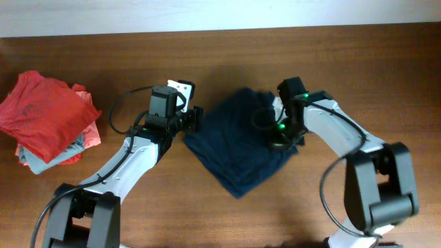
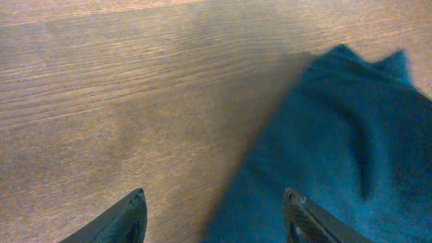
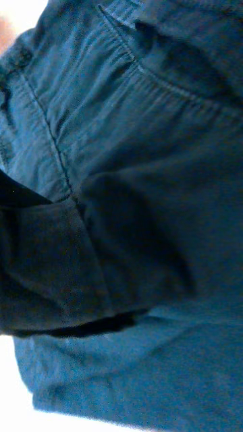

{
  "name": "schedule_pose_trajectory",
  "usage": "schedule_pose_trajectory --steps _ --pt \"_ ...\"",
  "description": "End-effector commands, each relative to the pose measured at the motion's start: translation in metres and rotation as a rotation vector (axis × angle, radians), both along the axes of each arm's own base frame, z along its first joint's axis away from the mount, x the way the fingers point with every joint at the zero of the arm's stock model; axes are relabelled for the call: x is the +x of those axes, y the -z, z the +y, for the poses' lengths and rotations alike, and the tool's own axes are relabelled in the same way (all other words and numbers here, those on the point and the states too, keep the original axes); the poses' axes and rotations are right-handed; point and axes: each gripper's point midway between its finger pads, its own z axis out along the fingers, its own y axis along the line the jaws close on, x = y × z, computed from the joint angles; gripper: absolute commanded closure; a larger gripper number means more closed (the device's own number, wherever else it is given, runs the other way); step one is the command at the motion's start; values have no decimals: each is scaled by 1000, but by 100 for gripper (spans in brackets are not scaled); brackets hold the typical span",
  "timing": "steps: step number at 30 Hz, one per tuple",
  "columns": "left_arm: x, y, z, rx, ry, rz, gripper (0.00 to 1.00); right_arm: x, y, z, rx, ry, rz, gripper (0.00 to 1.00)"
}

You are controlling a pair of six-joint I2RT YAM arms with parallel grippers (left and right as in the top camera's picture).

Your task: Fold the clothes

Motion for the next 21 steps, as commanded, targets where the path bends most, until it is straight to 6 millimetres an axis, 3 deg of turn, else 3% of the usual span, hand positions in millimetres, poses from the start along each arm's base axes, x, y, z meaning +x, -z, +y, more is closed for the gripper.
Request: schedule_pose_trajectory --steps 1,7,12,17,20,21 --pt "3 1 2 25 13 -9 36 2 -14 -52 -239 65 -42 96" --pt "-1 5 0 23 22 12 36 -21 15 -60 -291 56 60 94" --pt "-29 18 -15 -42 111 139 36 -38 33 -67 -323 46 126 90" --pt "-66 22 -39 -215 193 324 20 -40 34 -69 -335 44 130 87" --pt "-83 29 -40 -264 131 450 13 -40 34 -69 -334 44 130 87" --pt "-89 32 -38 -275 95 497 4 -41 34 -69 -334 43 131 87"
